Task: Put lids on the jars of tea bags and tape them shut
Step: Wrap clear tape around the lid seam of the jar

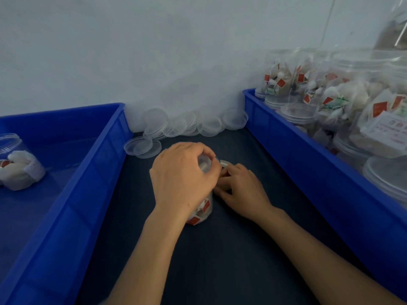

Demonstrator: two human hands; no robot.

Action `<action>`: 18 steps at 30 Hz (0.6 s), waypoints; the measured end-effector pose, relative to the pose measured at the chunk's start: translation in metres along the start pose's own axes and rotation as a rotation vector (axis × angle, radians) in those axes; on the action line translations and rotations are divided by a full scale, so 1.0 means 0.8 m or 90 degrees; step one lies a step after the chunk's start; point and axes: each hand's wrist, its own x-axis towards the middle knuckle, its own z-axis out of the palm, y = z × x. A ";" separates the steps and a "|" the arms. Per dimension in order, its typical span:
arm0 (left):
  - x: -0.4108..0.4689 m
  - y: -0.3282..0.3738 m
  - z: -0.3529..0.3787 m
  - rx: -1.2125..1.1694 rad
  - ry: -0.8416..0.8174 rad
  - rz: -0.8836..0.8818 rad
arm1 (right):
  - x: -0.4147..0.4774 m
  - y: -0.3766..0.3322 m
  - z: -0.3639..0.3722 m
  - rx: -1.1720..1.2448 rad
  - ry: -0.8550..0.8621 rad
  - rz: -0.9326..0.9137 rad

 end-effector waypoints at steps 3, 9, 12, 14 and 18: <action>-0.006 -0.007 -0.003 -0.126 0.036 -0.021 | -0.001 -0.005 0.000 -0.005 0.017 0.024; -0.026 -0.031 0.013 -0.415 0.119 -0.097 | -0.012 -0.040 -0.006 0.452 0.202 -0.063; -0.039 -0.035 0.026 -0.580 0.155 -0.169 | -0.019 -0.063 0.009 0.504 0.060 -0.100; -0.045 -0.034 0.031 -0.640 0.168 -0.219 | -0.018 -0.068 0.016 0.503 0.016 -0.088; -0.044 -0.041 0.034 -0.726 0.121 -0.373 | -0.015 -0.063 0.017 0.481 0.010 -0.085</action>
